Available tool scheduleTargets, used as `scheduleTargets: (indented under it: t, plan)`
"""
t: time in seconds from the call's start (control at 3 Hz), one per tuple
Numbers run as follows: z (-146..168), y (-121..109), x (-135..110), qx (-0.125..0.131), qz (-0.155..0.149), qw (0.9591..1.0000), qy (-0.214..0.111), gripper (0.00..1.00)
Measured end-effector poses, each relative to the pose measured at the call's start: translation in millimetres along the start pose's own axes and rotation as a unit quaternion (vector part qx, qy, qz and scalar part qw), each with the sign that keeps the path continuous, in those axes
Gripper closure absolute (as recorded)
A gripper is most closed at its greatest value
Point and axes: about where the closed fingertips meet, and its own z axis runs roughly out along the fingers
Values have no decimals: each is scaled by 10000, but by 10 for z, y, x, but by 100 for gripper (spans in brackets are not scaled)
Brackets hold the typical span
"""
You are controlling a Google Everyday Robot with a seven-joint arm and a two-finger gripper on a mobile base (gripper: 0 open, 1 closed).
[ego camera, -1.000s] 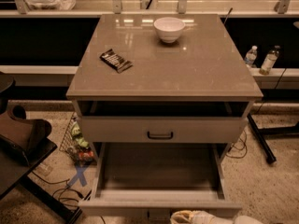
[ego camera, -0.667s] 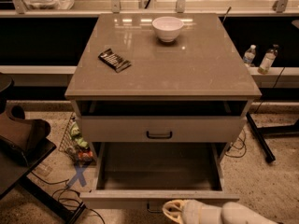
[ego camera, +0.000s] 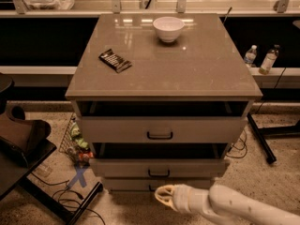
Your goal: Close middle drawer
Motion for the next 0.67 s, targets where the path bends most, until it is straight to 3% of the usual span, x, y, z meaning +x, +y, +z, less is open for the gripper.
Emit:
scheduleTargets:
  t: [0.33, 0.67]
  plan:
    - [482, -758, 37, 113, -176, 9997, -79, 100]
    - [485, -733, 35, 95, -171, 9998, -82, 100]
